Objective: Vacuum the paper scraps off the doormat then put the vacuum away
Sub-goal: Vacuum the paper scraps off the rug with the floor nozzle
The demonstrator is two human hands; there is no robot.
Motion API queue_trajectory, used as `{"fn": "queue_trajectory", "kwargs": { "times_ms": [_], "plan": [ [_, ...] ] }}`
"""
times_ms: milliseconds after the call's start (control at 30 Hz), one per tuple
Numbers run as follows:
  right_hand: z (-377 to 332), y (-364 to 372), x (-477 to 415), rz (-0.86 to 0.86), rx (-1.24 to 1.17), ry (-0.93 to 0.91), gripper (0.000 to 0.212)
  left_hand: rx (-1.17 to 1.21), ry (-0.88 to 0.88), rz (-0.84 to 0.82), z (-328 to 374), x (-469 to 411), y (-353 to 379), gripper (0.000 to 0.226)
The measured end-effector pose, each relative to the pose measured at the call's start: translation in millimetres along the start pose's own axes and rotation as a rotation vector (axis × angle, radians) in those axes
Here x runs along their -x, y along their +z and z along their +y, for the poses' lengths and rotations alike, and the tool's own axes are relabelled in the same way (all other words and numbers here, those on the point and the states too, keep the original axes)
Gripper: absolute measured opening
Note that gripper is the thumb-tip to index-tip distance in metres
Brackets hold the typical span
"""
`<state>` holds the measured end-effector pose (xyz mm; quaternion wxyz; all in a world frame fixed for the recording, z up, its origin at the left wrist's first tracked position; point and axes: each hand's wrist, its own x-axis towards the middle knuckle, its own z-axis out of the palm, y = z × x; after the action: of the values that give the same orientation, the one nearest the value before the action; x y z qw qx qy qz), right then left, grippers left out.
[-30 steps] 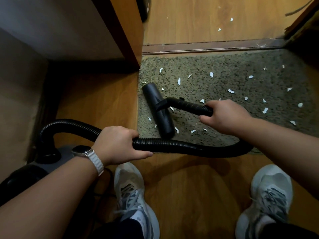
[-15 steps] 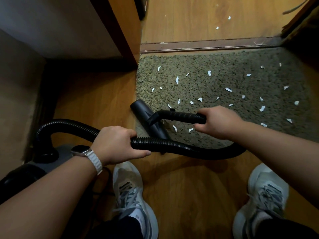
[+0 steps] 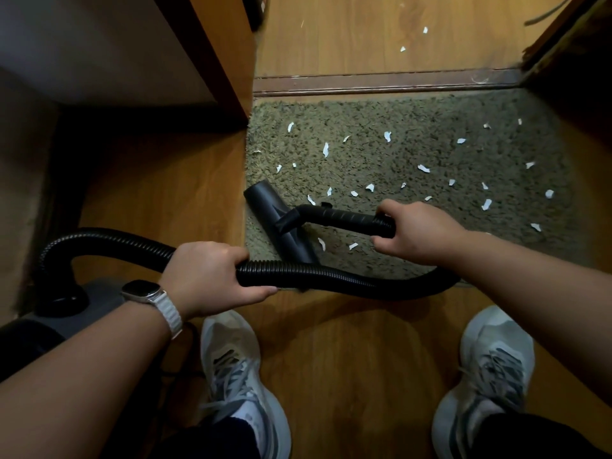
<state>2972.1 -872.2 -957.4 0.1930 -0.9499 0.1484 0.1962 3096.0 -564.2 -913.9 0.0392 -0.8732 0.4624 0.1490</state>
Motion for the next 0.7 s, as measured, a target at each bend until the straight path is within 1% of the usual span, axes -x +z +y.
{"fn": "queue_trajectory", "kwargs": {
  "times_ms": [133,200,400,533,600,700],
  "plan": [
    [-12.3,7.2,0.4,-0.006,0.034,-0.073,0.033,0.032,-0.019,-0.007,-0.8,1.0,1.3,0.084],
    [-11.3,7.9,0.9,-0.008,0.041,-0.073,0.032,0.040,-0.035,0.001,-1.2,0.8,0.5,0.084],
    [12.9,-4.1,-0.3,0.050,-0.002,0.025,0.033,0.088,-0.084,0.008,0.6,-0.2,-2.1,0.076],
    [21.6,-10.4,-0.6,0.094,-0.066,0.113,0.032,0.096,-0.110,0.048,-0.2,-1.6,1.0,0.080],
    [18.8,-8.0,1.3,0.096,-0.036,0.096,0.031,0.092,-0.104,0.071,-0.5,-1.9,3.5,0.081],
    [7.0,0.6,4.3,0.064,0.015,0.016,0.033,0.079,-0.097,0.041,0.7,0.0,5.1,0.074]
  ]
}}
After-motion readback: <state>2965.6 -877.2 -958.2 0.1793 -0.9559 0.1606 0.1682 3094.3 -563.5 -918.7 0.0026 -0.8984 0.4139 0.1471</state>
